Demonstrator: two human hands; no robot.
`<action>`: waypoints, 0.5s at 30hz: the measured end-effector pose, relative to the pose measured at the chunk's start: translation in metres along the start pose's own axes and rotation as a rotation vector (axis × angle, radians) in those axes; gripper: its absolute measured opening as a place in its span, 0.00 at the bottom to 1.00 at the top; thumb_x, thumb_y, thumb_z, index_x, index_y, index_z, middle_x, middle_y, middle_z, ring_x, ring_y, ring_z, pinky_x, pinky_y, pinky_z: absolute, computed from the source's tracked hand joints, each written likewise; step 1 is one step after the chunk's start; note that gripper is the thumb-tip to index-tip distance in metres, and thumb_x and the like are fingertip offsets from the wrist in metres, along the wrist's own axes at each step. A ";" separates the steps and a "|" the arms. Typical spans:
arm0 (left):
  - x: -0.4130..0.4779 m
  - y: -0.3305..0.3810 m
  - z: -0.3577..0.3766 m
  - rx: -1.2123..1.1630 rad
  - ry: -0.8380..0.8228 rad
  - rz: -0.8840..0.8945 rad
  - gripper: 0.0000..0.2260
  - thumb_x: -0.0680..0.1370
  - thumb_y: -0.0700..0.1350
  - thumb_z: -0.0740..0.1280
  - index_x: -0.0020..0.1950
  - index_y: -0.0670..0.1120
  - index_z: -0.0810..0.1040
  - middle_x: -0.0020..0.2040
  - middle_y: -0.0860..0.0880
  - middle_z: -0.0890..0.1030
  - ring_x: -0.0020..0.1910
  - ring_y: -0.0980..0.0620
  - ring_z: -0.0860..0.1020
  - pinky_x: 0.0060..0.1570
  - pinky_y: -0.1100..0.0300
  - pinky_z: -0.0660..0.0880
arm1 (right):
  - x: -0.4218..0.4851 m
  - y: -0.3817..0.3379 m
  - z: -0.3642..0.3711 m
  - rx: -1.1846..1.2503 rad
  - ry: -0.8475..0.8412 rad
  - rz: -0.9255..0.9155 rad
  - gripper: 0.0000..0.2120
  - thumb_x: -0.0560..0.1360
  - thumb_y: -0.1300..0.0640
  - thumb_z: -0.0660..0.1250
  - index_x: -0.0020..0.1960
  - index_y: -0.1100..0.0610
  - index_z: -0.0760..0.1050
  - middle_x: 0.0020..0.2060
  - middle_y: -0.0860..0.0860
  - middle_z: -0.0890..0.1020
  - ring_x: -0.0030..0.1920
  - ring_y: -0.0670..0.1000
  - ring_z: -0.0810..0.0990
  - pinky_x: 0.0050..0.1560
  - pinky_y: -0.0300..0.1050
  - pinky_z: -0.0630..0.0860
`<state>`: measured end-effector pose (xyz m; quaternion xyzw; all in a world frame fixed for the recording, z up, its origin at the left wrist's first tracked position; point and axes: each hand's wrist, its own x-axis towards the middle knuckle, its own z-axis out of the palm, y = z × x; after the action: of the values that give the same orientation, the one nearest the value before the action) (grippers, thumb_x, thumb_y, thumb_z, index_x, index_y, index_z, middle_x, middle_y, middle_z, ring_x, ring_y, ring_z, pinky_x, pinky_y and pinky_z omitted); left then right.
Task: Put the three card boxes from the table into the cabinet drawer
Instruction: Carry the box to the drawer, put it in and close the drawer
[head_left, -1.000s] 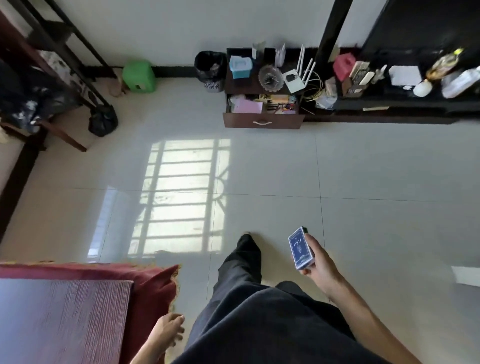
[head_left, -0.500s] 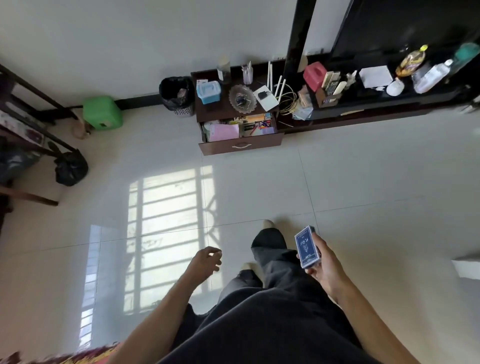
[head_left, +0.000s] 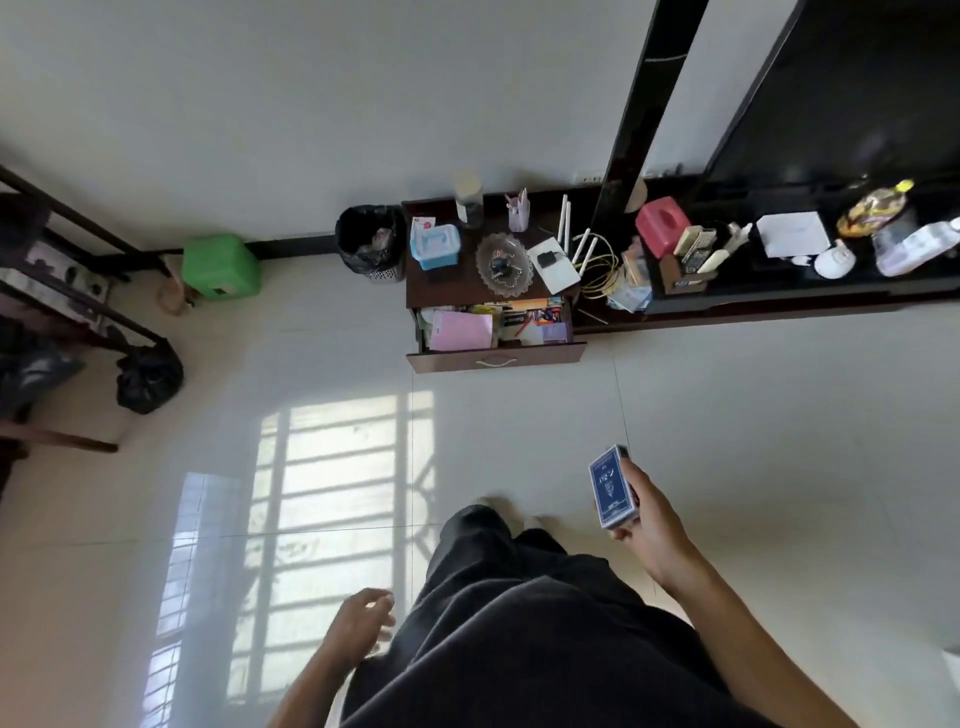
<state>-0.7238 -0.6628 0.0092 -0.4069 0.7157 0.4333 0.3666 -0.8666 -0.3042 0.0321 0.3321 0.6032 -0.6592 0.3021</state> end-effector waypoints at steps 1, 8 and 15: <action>0.004 0.000 -0.004 -0.002 0.007 -0.016 0.10 0.81 0.40 0.62 0.57 0.37 0.78 0.43 0.39 0.82 0.41 0.43 0.80 0.40 0.58 0.75 | 0.009 -0.013 0.005 0.000 -0.004 0.000 0.21 0.78 0.34 0.63 0.58 0.48 0.82 0.40 0.50 0.87 0.36 0.48 0.83 0.40 0.47 0.71; 0.064 0.053 -0.047 0.085 -0.062 -0.071 0.14 0.82 0.40 0.60 0.58 0.32 0.79 0.56 0.33 0.82 0.56 0.39 0.81 0.39 0.71 0.73 | 0.070 -0.086 0.044 -0.062 0.025 0.003 0.24 0.78 0.33 0.61 0.60 0.49 0.82 0.45 0.54 0.87 0.38 0.48 0.83 0.41 0.46 0.72; 0.128 0.200 -0.106 -0.016 -0.048 -0.015 0.11 0.81 0.40 0.62 0.58 0.35 0.77 0.43 0.38 0.81 0.37 0.46 0.77 0.37 0.59 0.70 | 0.124 -0.144 0.074 0.002 0.082 0.062 0.27 0.79 0.36 0.62 0.65 0.56 0.78 0.53 0.62 0.84 0.46 0.57 0.80 0.44 0.49 0.73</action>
<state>-0.9731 -0.7354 -0.0016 -0.4047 0.7001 0.4459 0.3837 -1.0612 -0.3645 0.0220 0.3776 0.6040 -0.6359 0.2970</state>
